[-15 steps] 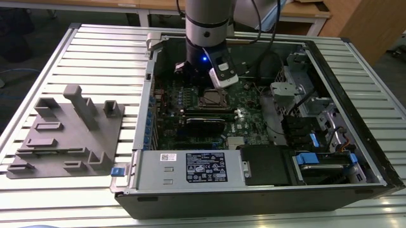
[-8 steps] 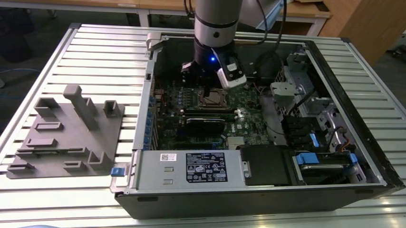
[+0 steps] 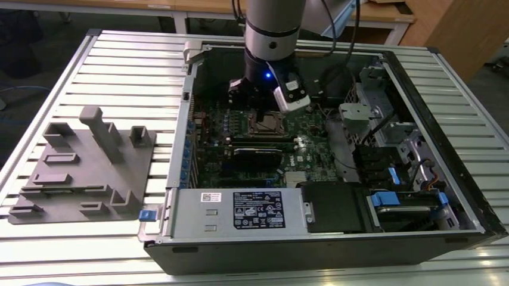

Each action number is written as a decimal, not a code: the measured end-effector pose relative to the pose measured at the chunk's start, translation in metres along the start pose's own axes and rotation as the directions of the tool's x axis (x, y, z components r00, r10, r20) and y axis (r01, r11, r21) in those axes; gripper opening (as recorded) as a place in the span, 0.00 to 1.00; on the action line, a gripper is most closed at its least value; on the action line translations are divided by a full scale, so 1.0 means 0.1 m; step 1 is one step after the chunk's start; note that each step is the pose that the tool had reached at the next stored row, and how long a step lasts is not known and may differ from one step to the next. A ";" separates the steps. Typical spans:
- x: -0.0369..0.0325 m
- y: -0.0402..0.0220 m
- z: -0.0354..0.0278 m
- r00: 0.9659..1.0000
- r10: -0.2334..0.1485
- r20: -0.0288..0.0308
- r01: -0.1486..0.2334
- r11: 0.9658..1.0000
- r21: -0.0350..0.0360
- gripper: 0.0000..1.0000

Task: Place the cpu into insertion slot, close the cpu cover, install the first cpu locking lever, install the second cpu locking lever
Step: 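Install the second cpu locking lever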

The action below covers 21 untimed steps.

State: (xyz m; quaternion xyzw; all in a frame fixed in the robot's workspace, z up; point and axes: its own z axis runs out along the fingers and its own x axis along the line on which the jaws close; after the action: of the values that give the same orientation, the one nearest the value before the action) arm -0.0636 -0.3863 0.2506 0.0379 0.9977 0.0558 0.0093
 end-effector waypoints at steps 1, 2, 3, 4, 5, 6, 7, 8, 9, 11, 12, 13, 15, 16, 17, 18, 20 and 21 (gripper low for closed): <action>0.000 -0.002 0.012 1.000 0.000 0.000 0.000 1.000 0.000 0.11; 0.000 -0.003 0.025 1.000 0.000 0.000 0.000 1.000 0.000 0.11; 0.000 -0.004 0.038 1.000 0.000 0.000 0.000 1.000 0.001 0.11; 0.000 -0.006 0.050 1.000 0.000 0.000 0.000 1.000 0.001 0.11; 0.001 -0.008 0.059 1.000 0.000 0.000 0.000 1.000 0.001 0.11; 0.001 -0.010 0.065 1.000 0.000 0.000 0.000 1.000 0.001 0.11; 0.001 -0.013 0.072 1.000 0.000 0.000 0.000 1.000 0.001 0.11; 0.004 -0.016 0.077 1.000 0.000 0.000 0.000 1.000 0.001 0.11; 0.008 -0.019 0.081 1.000 0.001 0.000 -0.001 1.000 0.001 0.11; 0.017 -0.029 0.089 1.000 0.001 0.000 -0.001 1.000 0.001 0.11; 0.023 -0.036 0.090 1.000 0.002 0.000 -0.002 1.000 0.001 0.11; 0.026 -0.043 0.090 1.000 0.002 0.000 -0.002 1.000 0.001 0.11; 0.030 -0.055 0.089 1.000 0.002 0.000 -0.002 1.000 0.001 0.11; 0.033 -0.058 0.091 1.000 0.002 0.000 -0.002 1.000 0.001 0.11; 0.034 -0.060 0.096 1.000 0.002 0.001 -0.002 1.000 0.002 0.11; 0.035 -0.063 0.105 1.000 0.002 0.001 -0.002 1.000 0.002 0.11; 0.043 -0.071 0.133 1.000 0.002 0.001 -0.002 1.000 0.002 0.11; 0.050 -0.076 0.147 1.000 0.002 0.001 -0.002 1.000 0.002 0.11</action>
State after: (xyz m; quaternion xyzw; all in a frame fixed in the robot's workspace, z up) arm -0.0689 -0.3918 0.2351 0.0391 0.9977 0.0549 0.0095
